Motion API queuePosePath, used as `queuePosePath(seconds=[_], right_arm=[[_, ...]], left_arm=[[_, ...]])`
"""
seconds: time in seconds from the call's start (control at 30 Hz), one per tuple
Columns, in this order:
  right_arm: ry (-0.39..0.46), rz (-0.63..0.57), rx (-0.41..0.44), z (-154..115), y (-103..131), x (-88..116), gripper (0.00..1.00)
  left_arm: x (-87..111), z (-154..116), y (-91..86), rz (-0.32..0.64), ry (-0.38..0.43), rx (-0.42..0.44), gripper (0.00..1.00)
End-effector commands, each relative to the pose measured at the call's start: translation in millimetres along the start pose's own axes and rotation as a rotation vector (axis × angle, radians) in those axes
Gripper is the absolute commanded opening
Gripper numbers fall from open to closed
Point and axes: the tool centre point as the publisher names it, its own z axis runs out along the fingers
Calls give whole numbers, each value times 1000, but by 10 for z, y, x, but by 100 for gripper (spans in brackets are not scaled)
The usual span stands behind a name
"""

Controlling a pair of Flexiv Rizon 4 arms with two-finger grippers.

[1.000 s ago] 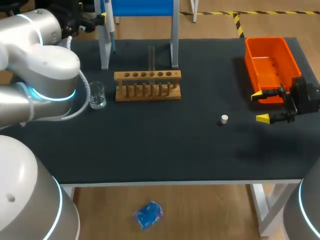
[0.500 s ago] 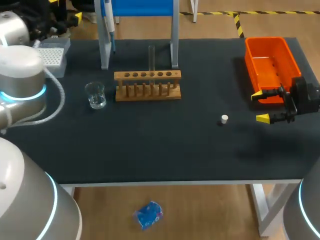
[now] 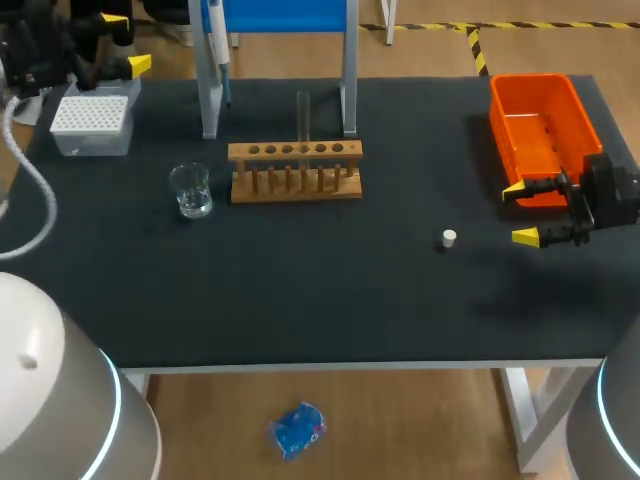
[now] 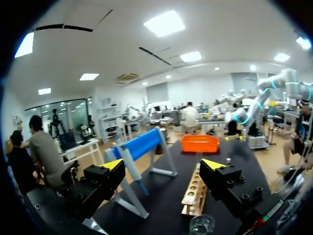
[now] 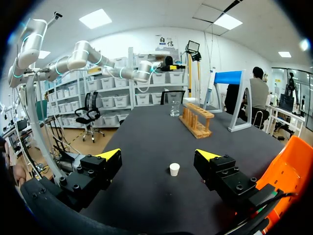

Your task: Invert the test tube, pick up the pipette, mount the tip to pipette, aspirate from beaker and dispense into the tube, eject the tip, return the pipette, and cap with the stopper.

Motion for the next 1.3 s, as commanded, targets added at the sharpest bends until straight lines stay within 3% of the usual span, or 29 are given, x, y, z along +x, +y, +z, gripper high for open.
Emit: queuePosePath(seconds=[0.03, 0.27, 0.37, 0.83, 1.3], right_arm=[[-1, -1, 1, 0, 0, 5, 100], [-1, -1, 1, 0, 0, 5, 100], [-1, -1, 1, 0, 0, 5, 100], [-1, -1, 1, 0, 0, 5, 100], [-1, -1, 1, 0, 0, 5, 100]], left_arm=[[17, -32, 57, -2, 423, 23, 100], [263, -26, 448, -54, 394, -7, 100], [327, -20, 531, -64, 389, -13, 100], [431, 25, 461, -39, 215, -15, 100], [420, 180, 221, 18, 181, -145, 100]])
